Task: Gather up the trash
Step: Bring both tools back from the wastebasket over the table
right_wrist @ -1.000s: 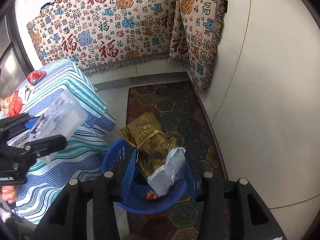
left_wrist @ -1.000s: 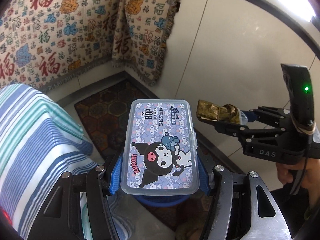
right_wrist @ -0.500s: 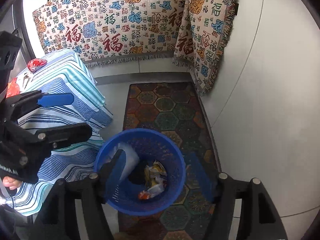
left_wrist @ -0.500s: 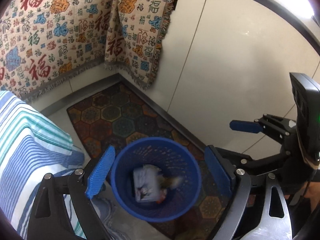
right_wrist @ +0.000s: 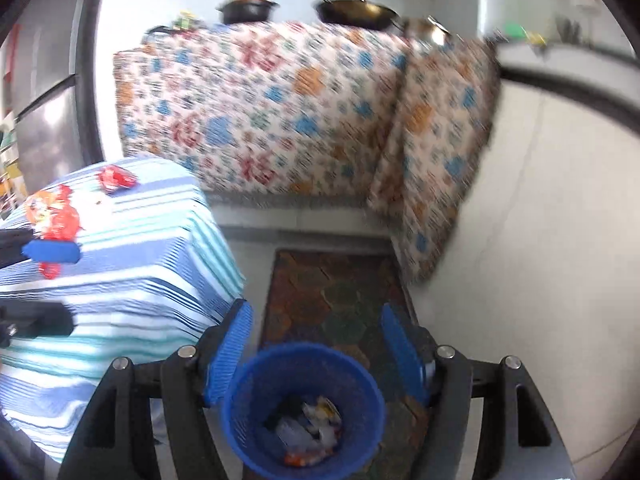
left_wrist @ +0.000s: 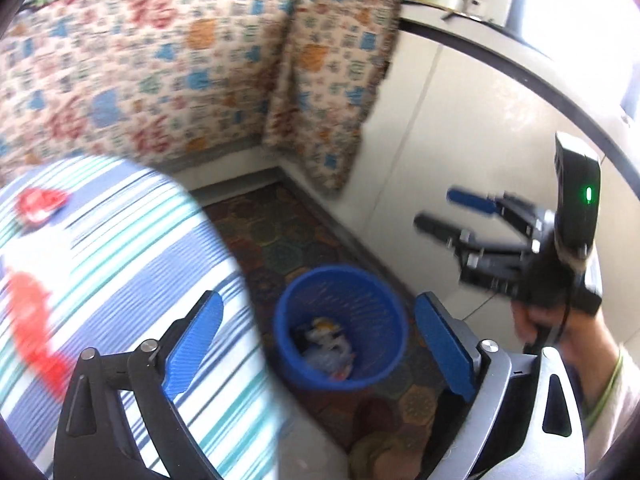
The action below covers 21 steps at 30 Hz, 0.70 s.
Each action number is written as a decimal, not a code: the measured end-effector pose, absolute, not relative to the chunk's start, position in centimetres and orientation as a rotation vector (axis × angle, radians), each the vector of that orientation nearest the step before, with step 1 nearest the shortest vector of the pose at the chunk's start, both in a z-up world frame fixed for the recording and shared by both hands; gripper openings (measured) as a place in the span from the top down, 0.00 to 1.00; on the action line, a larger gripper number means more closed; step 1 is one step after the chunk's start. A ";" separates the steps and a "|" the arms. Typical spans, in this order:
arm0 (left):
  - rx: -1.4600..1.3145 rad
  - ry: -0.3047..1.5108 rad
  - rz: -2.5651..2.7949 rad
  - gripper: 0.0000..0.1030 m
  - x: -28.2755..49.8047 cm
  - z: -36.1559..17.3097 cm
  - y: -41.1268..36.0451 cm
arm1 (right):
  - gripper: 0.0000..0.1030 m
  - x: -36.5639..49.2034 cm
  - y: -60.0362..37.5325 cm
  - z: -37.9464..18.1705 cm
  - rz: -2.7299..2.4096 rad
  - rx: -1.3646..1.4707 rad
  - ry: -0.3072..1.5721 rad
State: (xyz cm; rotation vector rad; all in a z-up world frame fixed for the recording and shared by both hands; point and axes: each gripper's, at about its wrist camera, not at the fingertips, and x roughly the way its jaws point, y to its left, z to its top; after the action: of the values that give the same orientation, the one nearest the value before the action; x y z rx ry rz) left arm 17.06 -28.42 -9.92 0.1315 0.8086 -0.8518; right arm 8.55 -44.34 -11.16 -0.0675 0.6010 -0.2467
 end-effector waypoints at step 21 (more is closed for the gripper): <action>0.088 0.876 -0.131 0.05 24.6 -15.8 0.4 | 0.32 17.7 -15.6 -17.2 0.236 -0.185 0.755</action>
State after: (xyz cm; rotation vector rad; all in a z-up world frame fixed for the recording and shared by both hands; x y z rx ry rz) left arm 24.62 0.36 -15.81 0.0876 0.8758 -0.1307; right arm 17.73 -15.59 -17.24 -0.1846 0.7550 0.2360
